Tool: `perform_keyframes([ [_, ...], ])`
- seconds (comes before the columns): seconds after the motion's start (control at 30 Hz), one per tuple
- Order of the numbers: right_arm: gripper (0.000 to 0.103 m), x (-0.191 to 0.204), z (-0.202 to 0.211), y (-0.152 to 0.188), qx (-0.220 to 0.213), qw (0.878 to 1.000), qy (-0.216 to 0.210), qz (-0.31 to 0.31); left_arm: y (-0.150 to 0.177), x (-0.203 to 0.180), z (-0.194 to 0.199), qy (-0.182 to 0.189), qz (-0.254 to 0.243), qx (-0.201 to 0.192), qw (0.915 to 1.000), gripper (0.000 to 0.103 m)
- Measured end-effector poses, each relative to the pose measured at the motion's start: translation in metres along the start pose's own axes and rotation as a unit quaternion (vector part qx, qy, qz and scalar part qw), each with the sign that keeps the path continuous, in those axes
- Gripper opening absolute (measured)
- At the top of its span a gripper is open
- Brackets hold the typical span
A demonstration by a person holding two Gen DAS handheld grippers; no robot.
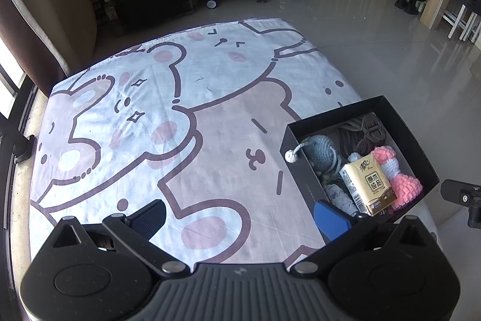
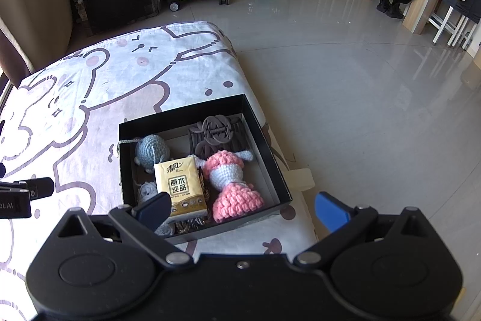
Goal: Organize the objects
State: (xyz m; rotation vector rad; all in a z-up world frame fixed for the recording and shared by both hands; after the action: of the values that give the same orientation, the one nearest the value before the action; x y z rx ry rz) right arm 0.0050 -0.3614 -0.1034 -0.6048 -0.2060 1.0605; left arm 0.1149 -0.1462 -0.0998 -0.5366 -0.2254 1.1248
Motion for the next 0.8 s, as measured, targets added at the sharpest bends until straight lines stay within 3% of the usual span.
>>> perform_keyframes([
  [0.8, 0.103, 0.0010, -0.0005, 0.0021, 0.002, 1.000, 0.000, 0.000, 0.0009, -0.0022, -0.0002, 0.001, -0.008, 0.000, 1.0000, 0.103],
])
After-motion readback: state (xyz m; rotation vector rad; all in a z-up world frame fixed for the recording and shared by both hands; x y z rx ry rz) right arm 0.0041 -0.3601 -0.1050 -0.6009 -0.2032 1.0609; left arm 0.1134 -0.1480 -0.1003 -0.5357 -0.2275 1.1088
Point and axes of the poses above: each gripper's, at about its wrist camera, not at the fingertips, and z roughly against the way its jaws point, x to its left, y to its underside, the point moved 6 cm from there along -z, roughly the way its jaws point, and after that the axes turned 9 degrees about y, right-handed, at the moved point
